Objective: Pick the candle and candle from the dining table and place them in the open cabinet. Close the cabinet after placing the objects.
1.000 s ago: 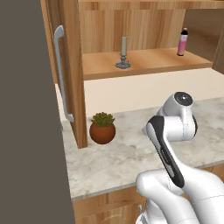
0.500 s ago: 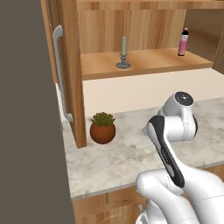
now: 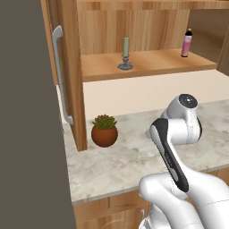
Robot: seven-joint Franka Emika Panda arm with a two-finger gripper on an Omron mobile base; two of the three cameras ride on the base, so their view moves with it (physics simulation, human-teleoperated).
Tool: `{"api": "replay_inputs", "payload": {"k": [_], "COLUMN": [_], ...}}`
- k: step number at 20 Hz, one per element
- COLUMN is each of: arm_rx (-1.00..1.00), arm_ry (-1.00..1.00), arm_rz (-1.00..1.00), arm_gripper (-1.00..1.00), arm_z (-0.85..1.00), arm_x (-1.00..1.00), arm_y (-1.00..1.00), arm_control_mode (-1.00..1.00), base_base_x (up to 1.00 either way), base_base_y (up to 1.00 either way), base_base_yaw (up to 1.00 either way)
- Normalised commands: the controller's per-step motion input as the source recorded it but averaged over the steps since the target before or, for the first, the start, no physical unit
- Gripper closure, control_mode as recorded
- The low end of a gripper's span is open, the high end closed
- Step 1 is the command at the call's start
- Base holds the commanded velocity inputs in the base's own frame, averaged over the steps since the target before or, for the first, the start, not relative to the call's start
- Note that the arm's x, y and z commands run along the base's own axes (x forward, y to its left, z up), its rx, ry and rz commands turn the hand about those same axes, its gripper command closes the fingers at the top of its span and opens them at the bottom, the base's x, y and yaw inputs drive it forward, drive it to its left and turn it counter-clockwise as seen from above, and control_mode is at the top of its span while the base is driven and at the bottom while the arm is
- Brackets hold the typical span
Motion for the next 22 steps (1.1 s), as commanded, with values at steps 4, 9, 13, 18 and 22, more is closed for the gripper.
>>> {"api": "replay_inputs", "payload": {"k": [4, 9, 13, 18, 22], "arm_rx": [0.00, 0.00, 0.00, 0.00, 0.00], "arm_ry": [0.00, 0.00, 0.00, 0.00, 0.00], "arm_rz": [0.00, 0.00, 0.00, 0.00, 0.00], "arm_gripper": [1.00, 1.00, 1.00, 1.00, 1.00], "arm_z": [0.00, 0.00, 0.00, 0.00, 0.00], "arm_x": [0.00, 0.00, 0.00, 0.00, 0.00], "arm_y": [0.00, 0.00, 0.00, 0.00, 0.00], "arm_control_mode": [1.00, 1.00, 1.00, 1.00, 1.00], "base_base_x": [-0.12, -0.15, -0.18, -0.01, 0.01], "base_base_y": [-0.19, -0.23, -0.26, -0.15, -0.03], "base_base_yaw": [0.00, 0.00, 0.00, 0.00, 0.00]}}
